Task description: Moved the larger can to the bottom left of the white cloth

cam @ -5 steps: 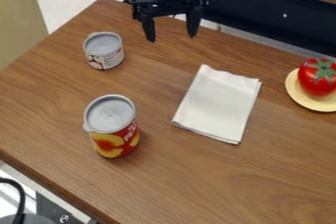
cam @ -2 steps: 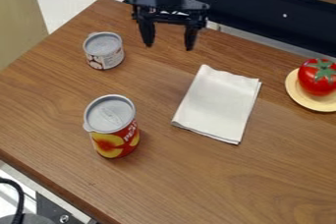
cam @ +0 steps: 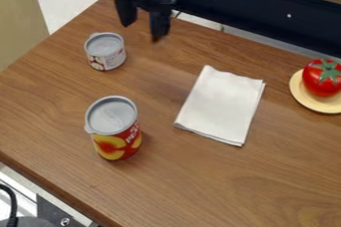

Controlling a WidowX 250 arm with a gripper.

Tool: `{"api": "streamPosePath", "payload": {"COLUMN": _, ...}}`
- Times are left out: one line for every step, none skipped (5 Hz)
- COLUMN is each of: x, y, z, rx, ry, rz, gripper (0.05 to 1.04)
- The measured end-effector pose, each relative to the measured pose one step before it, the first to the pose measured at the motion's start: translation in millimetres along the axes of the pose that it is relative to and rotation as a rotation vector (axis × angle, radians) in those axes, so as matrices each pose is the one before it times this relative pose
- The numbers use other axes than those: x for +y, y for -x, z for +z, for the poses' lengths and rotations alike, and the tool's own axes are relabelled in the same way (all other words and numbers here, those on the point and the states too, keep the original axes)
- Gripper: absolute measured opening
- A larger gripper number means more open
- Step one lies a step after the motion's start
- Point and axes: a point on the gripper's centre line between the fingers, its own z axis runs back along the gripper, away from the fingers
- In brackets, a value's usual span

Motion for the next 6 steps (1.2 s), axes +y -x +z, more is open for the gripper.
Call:
{"api": "streamPosePath", "payload": {"x": 9.56, "y": 15.20, "z": -3.97, "rx": 0.0378, "ry": -0.0321, "rz": -0.2510, "gripper": 0.996}}
{"api": "streamPosePath", "payload": {"x": 1.42, "y": 18.15, "z": -4.91, "rx": 0.0188, "ry": 0.0285, "rz": -0.2172, "gripper": 0.996}}
{"api": "streamPosePath", "payload": {"x": 4.38, "y": 14.94, "z": 0.50, "rx": 0.0202, "ry": 0.0238, "rz": -0.2090, "gripper": 0.996}}
{"api": "streamPosePath", "payload": {"x": 7.01, "y": 16.35, "z": -7.01, "rx": -0.0154, "ry": -0.0330, "rz": -0.1925, "gripper": 0.996}}
{"api": "streamPosePath", "payload": {"x": 4.05, "y": 17.26, "z": -7.60, "rx": -0.0230, "ry": -0.0138, "rz": -0.1259, "gripper": 0.996}}
{"api": "streamPosePath", "payload": {"x": 1.37, "y": 9.59, "z": -5.26, "rx": 0.0120, "ry": 0.0133, "rz": -0.1523, "gripper": 0.996}}
